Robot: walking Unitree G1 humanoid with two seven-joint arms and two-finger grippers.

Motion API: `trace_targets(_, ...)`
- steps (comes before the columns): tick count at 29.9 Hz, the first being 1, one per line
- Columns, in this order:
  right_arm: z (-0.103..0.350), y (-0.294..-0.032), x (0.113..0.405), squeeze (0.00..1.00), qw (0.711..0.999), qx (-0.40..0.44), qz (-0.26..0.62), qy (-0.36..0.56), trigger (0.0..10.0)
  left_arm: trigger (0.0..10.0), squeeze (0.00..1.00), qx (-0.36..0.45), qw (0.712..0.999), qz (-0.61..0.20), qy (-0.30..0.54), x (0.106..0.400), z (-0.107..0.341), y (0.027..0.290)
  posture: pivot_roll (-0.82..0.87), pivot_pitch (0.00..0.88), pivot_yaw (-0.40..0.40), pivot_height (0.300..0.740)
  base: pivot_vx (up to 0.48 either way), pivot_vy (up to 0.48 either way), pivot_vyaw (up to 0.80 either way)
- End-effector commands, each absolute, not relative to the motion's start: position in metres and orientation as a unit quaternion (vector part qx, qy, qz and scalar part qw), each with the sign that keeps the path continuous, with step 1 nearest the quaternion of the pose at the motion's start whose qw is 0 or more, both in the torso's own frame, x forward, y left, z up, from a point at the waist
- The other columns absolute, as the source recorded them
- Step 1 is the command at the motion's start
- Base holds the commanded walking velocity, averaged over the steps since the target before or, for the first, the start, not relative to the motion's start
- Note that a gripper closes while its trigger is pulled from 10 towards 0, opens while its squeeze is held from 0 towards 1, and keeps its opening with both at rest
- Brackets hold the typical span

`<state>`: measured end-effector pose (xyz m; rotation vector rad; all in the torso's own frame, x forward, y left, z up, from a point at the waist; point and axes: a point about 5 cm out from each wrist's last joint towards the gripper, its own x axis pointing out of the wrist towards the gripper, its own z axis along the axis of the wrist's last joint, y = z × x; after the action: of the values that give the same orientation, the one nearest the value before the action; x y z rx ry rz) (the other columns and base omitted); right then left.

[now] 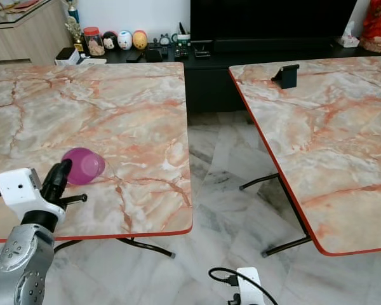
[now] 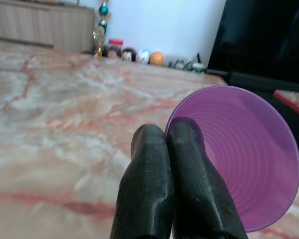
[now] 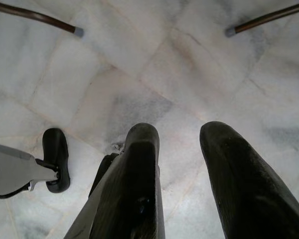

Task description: Setting the table

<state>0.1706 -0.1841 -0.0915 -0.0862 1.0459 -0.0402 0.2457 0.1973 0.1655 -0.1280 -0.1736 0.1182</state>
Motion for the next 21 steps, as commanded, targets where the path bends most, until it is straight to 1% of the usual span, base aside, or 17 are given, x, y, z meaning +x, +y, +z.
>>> trace_targets(1, -0.092, -0.185, 0.168, 0.0, 0.865, -0.033, -0.026, 0.5, 10.0, 10.0, 0.0, -0.056, 0.991, 0.055, -0.106, 0.249, 0.172, 0.193, 0.01, 0.0, -0.006, 0.707, 0.0, 0.0, 0.0)
trace_targets(9, -0.093, -0.185, 0.166, 0.0, 0.865, -0.018, -0.038, 0.5, 10.0, 10.0, 0.0, -0.05, 0.988, 0.049, -0.137, 0.256, 0.184, 0.19, 0.0, 0.0, 0.001, 0.707, 0.0, 0.0, 0.0)
trace_targets(12, -0.093, -0.184, 0.166, 0.0, 0.864, -0.019, -0.037, 0.502, 10.0, 10.0, 0.0, -0.069, 0.985, 0.051, -0.147, 0.258, 0.188, 0.191, 0.0, 0.0, 0.005, 0.707, 0.0, 0.0, 0.0)
trace_targets(14, -0.093, -0.184, 0.166, 0.0, 0.864, -0.019, -0.037, 0.502, 10.0, 10.0, 0.0, -0.066, 0.985, 0.049, -0.15, 0.259, 0.189, 0.191, -0.01, 0.0, 0.005, 0.707, 0.0, 0.0, 0.0)
trace_targets(21, -0.094, -0.184, 0.165, 0.0, 0.863, -0.011, -0.042, 0.503, 10.0, 10.0, 0.0, -0.066, 0.984, 0.041, -0.16, 0.261, 0.192, 0.188, -0.01, 0.0, 0.009, 0.707, 0.0, -0.388, 0.0)
